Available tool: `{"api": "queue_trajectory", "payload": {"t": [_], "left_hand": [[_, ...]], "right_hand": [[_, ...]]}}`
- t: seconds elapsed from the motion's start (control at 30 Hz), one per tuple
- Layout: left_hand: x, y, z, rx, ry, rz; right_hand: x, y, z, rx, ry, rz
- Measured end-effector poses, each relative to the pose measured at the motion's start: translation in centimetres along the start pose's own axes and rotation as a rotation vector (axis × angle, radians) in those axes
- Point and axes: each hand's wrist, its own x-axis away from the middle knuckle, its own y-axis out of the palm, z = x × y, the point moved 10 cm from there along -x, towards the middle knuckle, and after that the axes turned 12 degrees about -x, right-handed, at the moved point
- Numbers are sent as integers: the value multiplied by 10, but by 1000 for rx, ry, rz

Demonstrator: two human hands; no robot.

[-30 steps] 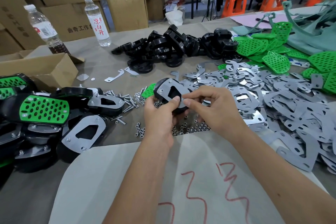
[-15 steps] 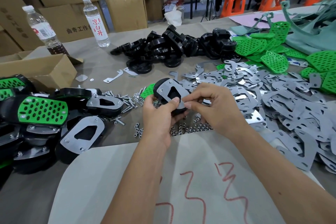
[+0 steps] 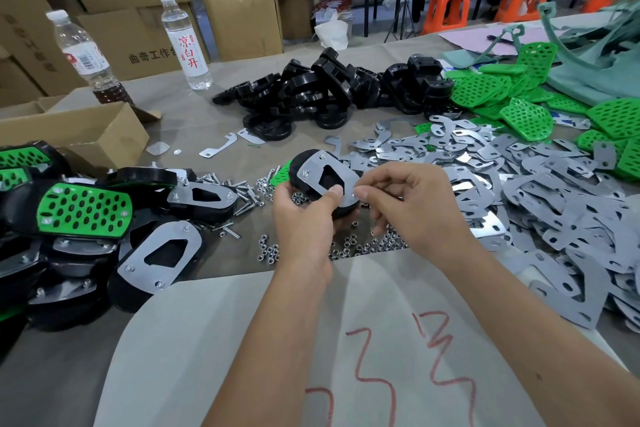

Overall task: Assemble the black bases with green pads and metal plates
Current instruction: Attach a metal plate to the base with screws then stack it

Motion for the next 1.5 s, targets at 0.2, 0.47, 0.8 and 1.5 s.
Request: {"api": "queue_trajectory", "payload": {"t": [0.2, 0.47, 0.8, 1.5], "left_hand": [[0, 4, -1, -53, -6, -25], [1, 3, -3, 9, -53, -50], [0, 7, -2, -2, -82, -125], [-1, 5, -2, -3, -93, -92]], "right_hand": [[-1, 0, -8, 143, -102, 26], [-1, 8, -16, 162, -192, -91], [-3, 7, -18, 91, -168, -178], [2, 11, -15, 209, -177, -141]]}}
